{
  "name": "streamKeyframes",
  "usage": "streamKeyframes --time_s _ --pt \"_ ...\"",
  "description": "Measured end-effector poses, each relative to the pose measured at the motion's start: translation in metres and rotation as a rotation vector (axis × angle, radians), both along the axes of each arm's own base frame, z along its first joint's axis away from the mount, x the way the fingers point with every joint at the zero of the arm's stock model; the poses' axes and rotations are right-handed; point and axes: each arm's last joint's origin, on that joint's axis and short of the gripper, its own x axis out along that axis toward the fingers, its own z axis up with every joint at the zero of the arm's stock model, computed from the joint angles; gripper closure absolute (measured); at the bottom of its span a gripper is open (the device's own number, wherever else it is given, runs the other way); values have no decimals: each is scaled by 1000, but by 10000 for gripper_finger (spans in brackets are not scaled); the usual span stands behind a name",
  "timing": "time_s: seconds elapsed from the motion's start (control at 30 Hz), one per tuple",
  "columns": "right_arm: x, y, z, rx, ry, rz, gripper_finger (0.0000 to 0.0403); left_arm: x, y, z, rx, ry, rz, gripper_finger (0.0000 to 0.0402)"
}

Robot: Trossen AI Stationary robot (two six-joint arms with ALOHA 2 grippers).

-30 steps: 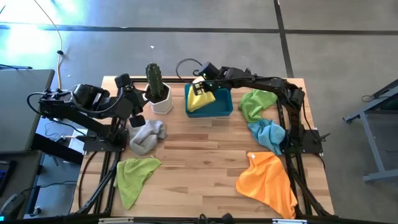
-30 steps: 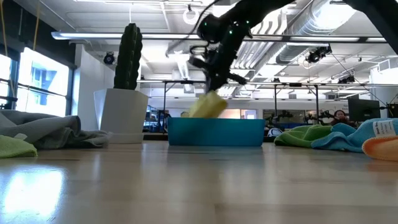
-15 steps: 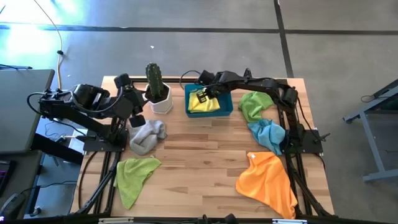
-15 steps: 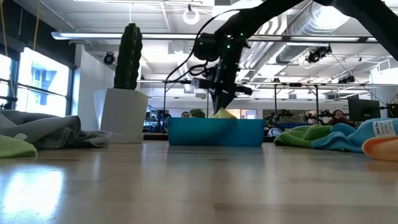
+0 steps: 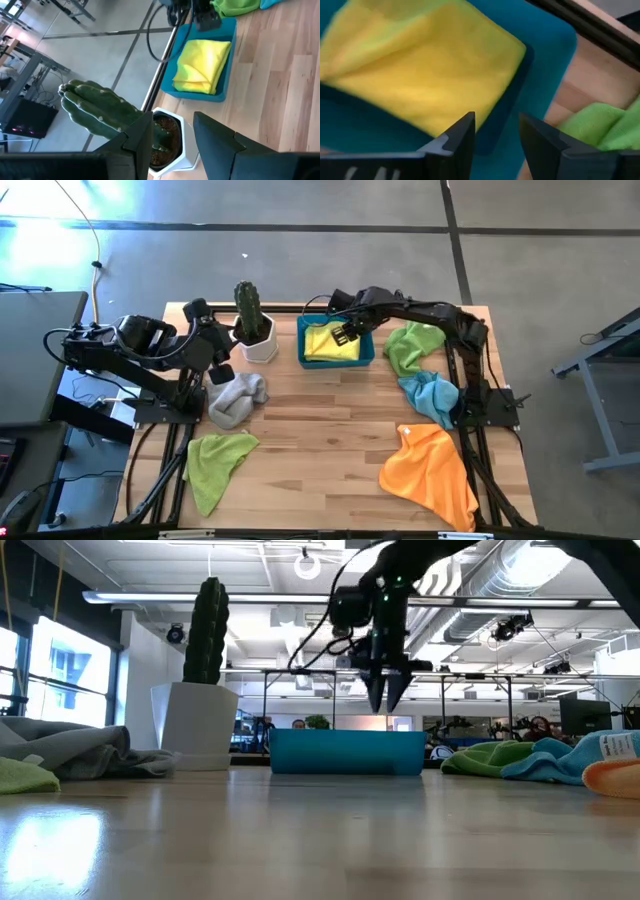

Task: Fold microfiber towels
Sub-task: Fold the orange microfiber towel

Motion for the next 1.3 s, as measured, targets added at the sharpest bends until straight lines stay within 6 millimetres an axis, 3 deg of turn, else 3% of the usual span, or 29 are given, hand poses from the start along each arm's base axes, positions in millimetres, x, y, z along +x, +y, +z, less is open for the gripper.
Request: streamKeyframes --time_s 0.17,0.33,0.63,0.8,1.03,1.3 --pt "-7 21 33 -27 -78 41 259 1 0 1 -15 -36 16 271" --pt "-3 61 52 -12 -133 111 259 3 0 2 -25 -62 13 271" --pt "3 165 49 99 -47 263 259 4 -2 1 -125 -109 14 271" --pt "-11 219 47 110 65 282 259 10 -4 1 -187 -119 -30 271" --pt "-32 294 45 124 65 219 259 25 -10 -6 -303 -75 -115 271" --pt "-62 356 45 177 19 47 259 57 -20 -24 -311 35 -154 271"
